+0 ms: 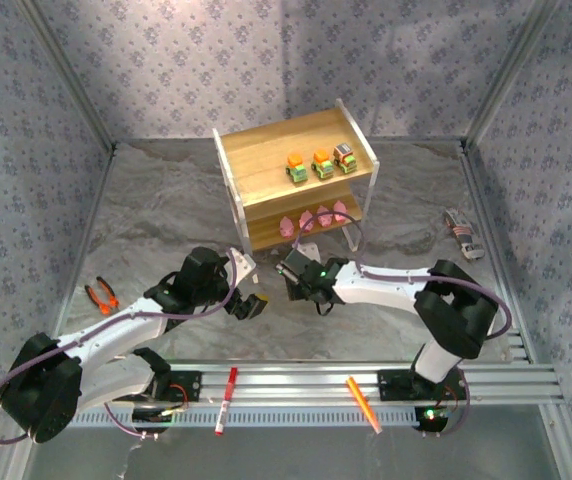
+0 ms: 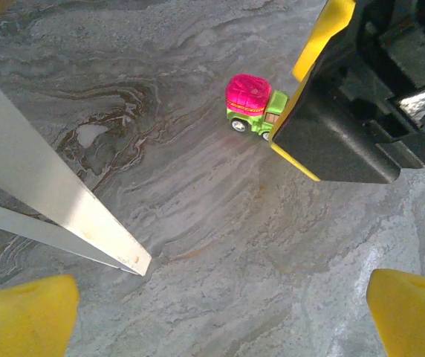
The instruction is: Place and organize the plastic toys onto the shelf
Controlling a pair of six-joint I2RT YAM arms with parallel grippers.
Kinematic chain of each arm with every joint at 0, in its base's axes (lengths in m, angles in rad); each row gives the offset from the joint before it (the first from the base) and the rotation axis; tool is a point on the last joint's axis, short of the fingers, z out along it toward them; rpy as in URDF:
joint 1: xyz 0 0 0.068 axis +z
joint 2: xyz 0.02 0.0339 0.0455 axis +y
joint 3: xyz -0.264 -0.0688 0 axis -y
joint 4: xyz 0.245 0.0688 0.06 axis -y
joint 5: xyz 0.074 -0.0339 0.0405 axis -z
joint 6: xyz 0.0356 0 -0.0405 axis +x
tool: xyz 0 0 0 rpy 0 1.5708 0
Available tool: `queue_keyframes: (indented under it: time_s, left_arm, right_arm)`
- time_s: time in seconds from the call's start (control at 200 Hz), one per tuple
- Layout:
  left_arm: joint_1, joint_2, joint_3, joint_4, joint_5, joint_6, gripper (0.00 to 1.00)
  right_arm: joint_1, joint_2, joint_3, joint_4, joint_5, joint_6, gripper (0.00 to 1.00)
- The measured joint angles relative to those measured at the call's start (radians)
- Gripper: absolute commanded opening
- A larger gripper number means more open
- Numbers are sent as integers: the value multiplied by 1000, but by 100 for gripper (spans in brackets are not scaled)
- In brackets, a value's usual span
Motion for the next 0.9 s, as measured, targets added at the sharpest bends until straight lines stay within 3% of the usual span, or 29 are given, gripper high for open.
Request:
queue_keyframes:
  time_s: [0.899]
  left_arm:
    - [0,0,0,0,0,0,100]
  right_arm:
    - [-39,43,-2,34,-38,-30,54]
